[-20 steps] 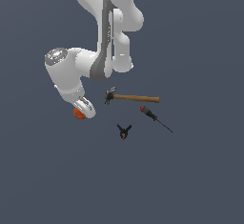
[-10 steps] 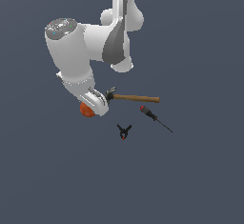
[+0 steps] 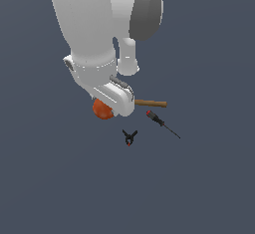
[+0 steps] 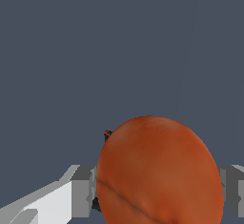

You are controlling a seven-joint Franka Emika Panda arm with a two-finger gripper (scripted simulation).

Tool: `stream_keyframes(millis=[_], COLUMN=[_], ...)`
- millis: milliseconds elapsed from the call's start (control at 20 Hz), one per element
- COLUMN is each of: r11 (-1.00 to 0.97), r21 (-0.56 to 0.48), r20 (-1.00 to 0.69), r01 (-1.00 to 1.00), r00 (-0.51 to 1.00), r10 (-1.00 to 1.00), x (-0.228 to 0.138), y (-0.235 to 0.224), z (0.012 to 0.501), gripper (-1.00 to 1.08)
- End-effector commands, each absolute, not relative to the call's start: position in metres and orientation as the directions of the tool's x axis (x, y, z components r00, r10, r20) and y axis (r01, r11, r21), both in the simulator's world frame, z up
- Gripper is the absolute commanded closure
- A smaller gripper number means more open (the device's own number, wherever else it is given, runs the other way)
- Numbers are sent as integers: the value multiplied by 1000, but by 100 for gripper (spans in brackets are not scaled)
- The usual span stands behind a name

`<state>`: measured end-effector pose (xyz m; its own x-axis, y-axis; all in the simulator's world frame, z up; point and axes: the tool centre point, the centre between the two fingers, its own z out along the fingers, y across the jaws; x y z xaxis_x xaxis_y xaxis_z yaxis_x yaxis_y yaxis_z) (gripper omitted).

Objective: Pick up a designated object from a clutter of objects.

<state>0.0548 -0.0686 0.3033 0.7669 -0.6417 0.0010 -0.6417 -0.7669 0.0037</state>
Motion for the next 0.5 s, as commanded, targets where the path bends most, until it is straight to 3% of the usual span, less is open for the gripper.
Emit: stream_keyframes(millis=[0,450], r11=[-766,-767], r21=[3,2], r20=[2,1], r01=[-642,-642], r00=[766,767], r10=[-642,-642], x=[65,95], y=[-55,-16], z=[324,380], gripper=[108,108])
